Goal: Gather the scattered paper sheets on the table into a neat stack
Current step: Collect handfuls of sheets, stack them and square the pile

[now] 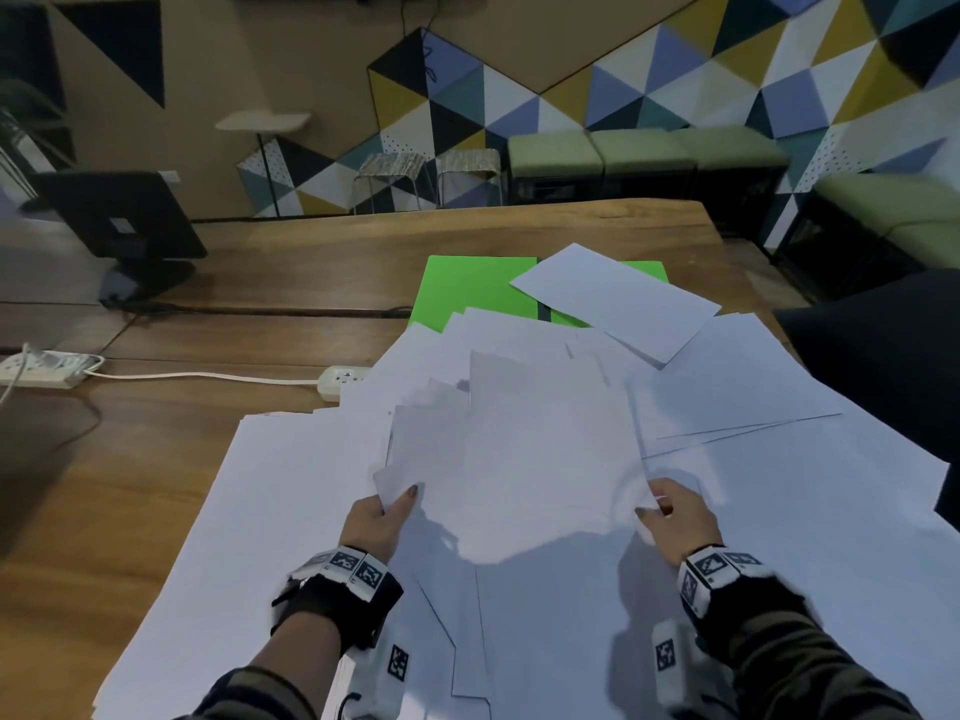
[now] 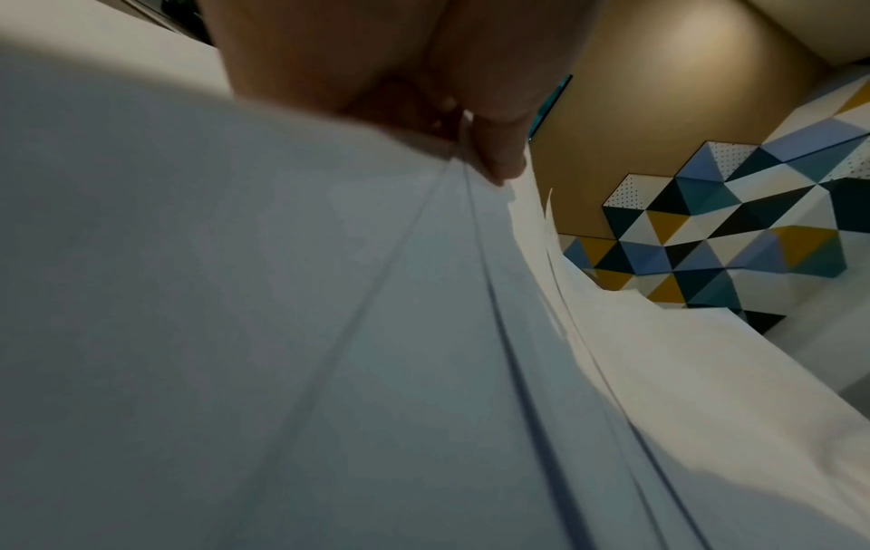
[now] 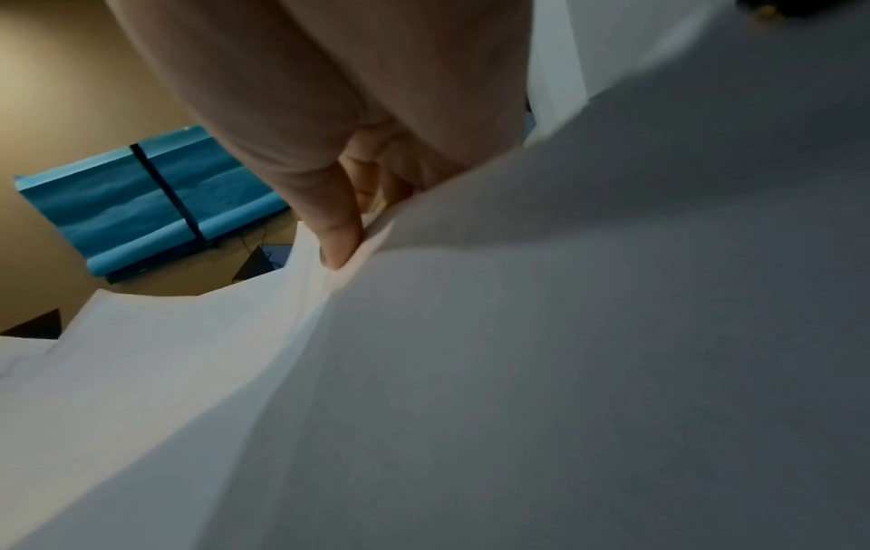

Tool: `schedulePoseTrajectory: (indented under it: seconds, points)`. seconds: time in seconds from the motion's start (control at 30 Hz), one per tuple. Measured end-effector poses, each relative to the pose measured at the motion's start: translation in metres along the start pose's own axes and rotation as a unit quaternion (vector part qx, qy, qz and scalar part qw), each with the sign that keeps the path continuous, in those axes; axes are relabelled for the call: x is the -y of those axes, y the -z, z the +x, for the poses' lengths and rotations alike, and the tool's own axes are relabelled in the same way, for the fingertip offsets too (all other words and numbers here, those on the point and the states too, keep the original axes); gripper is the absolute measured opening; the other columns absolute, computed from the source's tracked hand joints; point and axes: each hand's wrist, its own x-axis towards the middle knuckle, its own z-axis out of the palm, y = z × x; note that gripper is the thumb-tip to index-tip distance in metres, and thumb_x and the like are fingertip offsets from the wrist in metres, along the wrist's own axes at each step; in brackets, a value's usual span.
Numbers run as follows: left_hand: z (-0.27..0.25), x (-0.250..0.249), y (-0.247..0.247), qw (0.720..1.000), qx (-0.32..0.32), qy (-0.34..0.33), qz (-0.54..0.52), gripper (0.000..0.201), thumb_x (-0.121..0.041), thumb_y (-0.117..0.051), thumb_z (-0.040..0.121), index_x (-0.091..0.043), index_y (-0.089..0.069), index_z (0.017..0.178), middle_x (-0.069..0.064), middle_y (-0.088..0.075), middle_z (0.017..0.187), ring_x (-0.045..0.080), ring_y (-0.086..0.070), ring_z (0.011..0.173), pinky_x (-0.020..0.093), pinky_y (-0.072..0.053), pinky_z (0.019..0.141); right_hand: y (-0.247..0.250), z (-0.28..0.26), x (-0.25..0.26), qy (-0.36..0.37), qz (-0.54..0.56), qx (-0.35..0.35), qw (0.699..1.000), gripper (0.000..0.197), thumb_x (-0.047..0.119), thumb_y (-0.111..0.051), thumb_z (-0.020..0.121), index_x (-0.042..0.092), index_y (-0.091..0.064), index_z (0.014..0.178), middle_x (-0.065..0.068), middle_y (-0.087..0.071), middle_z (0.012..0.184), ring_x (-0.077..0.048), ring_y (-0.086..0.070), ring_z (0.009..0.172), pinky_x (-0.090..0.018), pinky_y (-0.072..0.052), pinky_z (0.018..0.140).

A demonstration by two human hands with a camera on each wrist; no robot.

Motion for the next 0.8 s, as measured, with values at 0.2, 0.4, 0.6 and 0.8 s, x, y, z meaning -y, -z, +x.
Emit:
schedulePoseTrajectory:
  seconds: [0.2,0.4,0.6,0.8]
  points:
    - [0.011,0.0,-0.001,0.998,-0.033,0.024,0.044,0.051,-0.046,-0.047,0.093,-0.007,-0.044,0.061,0.009,-0.048,0.062,0.02,-0.045,0.06,0.028,-0.03,0.058,0.008,0.016,-0.005,0.032,-0.017,0.059,0.998,0.021,0.005,-0.05,0.092,0.008,-0.06,0.11,-0.013,-0.059,0.102,-0.024,-0.055,0.093,-0.022,-0.034,0.081]
    - [0.007,-0.009,-0.005,0.997,-0.047,0.022,0.05,0.051,-0.044,-0.04,0.096,-0.013,-0.029,0.056,0.005,-0.033,0.055,0.017,-0.03,0.052,0.03,-0.021,0.051,0.014,0.018,-0.007,0.051,-0.058,0.109,0.991,0.015,0.001,-0.044,0.093,0.013,-0.051,0.097,-0.01,-0.053,0.088,-0.015,-0.045,0.066,-0.021,-0.035,0.062]
    - [0.01,-0.005,-0.01,0.999,0.034,-0.02,-0.008,0.029,-0.049,-0.058,0.086,-0.021,-0.055,0.08,0.001,-0.056,0.073,0.016,-0.052,0.068,0.024,-0.039,0.061,-0.016,0.016,-0.005,0.079,-0.049,0.148,0.985,0.018,0.01,-0.055,0.09,0.023,-0.05,0.102,-0.004,-0.055,0.105,-0.015,-0.049,0.094,-0.024,-0.036,0.084]
    - [0.006,0.001,-0.01,0.979,0.128,-0.011,-0.162,0.04,-0.023,-0.08,0.048,-0.015,-0.069,0.085,-0.006,-0.075,0.075,0.018,-0.068,0.084,0.025,-0.054,0.07,-0.024,0.017,-0.006,0.024,0.013,0.08,0.996,0.02,0.005,-0.054,0.09,0.018,-0.056,0.075,-0.012,-0.063,0.091,-0.026,-0.06,0.093,-0.033,-0.043,0.086]
